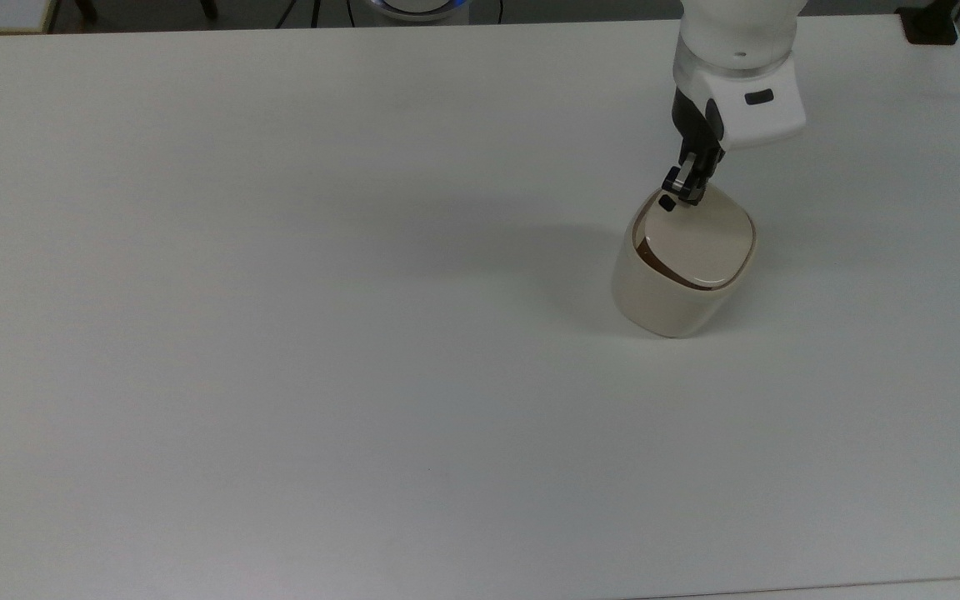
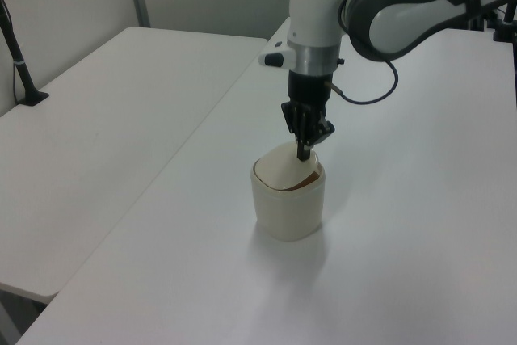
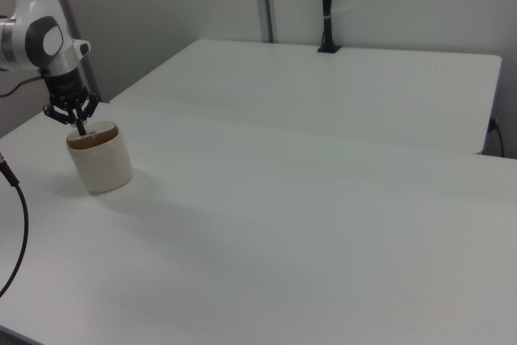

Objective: Close the trash bin
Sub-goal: 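Press the lid flat onto the bin opening with the gripper tips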

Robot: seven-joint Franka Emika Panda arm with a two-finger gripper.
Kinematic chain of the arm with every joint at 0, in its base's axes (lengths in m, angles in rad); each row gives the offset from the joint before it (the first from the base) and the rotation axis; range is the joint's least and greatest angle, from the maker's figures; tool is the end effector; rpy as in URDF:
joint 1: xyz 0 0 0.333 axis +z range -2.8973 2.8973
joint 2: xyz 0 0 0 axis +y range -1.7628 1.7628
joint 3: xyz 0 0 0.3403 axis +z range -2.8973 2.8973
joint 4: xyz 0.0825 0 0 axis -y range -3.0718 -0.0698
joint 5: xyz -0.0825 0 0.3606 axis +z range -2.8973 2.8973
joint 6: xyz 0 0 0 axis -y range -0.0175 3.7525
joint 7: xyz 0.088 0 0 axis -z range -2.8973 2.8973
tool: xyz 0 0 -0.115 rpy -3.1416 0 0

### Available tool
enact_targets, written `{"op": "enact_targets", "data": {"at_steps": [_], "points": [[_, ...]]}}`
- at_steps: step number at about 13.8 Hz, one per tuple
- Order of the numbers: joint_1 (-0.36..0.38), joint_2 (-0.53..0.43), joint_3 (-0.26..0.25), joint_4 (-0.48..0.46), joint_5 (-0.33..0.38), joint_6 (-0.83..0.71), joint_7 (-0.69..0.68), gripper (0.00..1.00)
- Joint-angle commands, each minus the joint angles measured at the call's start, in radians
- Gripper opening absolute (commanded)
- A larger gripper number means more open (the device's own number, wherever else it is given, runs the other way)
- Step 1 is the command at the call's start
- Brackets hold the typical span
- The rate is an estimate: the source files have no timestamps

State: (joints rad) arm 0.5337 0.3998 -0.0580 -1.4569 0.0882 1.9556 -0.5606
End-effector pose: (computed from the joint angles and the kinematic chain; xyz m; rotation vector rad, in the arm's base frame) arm 0.5955 0.3214 0.4866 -2.6941 -1.4945 -0.1575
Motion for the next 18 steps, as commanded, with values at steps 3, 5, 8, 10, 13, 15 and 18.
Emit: {"op": "enact_targets", "data": {"at_steps": [3, 5, 8, 10, 13, 15, 18], "points": [[0.009, 0.001, -0.006, -0.057, -0.001, 0.000, 0.016, 0.00], [-0.001, 0.020, -0.006, -0.054, -0.007, 0.005, 0.016, 0.00], [-0.003, 0.041, -0.006, -0.051, -0.021, 0.005, 0.010, 0.00], [-0.003, 0.041, -0.006, -0.054, -0.018, -0.001, 0.001, 0.00], [0.002, 0.042, -0.006, -0.045, -0.007, -0.009, 0.021, 0.00], [0.009, -0.037, -0.006, -0.030, -0.010, -0.020, 0.095, 0.00], [-0.011, -0.079, -0.013, -0.028, -0.021, -0.130, 0.110, 0.00]]}}
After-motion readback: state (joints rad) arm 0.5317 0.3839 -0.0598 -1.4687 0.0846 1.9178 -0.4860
